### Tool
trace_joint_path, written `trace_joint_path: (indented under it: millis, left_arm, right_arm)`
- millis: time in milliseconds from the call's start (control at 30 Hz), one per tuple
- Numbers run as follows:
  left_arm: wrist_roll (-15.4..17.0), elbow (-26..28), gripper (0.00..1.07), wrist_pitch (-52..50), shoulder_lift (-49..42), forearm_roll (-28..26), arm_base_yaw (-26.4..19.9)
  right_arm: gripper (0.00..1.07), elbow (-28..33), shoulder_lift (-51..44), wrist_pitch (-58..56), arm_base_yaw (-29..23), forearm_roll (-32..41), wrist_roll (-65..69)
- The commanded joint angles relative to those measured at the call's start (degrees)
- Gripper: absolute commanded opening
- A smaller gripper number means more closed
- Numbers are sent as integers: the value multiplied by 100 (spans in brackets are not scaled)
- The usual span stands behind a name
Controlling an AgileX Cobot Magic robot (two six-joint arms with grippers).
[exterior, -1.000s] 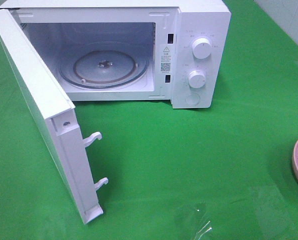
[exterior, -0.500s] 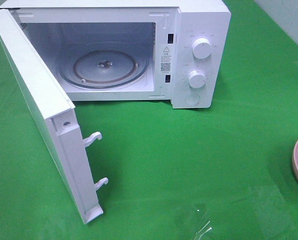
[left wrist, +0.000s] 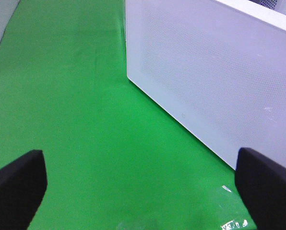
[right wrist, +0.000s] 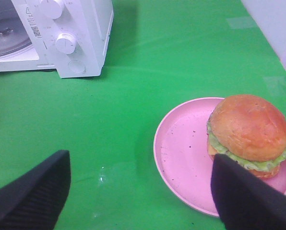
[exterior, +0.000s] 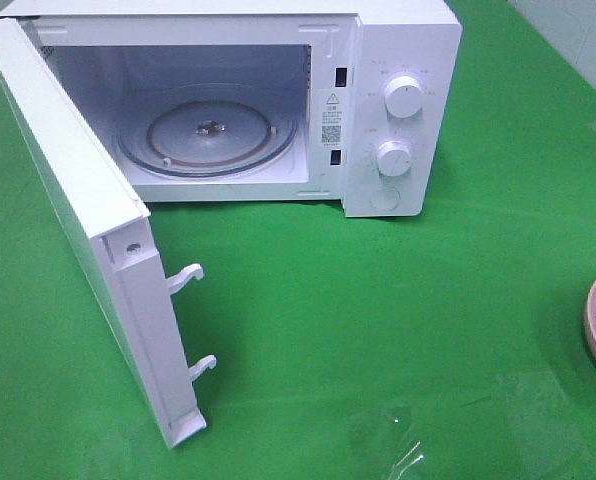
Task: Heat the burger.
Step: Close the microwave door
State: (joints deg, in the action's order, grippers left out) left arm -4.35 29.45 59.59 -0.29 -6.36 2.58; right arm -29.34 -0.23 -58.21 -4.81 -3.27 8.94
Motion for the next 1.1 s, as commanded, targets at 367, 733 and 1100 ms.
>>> trace_joint_path:
  millis: [367,733,1100]
  left_arm:
    - [11,-23,100,-34,-103,-11,-6]
    - [321,69,92,-172,-103,103,-6]
    - [498,138,18,-974,1008,350,-6]
  right_arm:
    - [76,11,-143,74,34,6,-57]
    - [76,11,-143,74,34,6,-63]
    - [76,11,-143,74,34,6,-63]
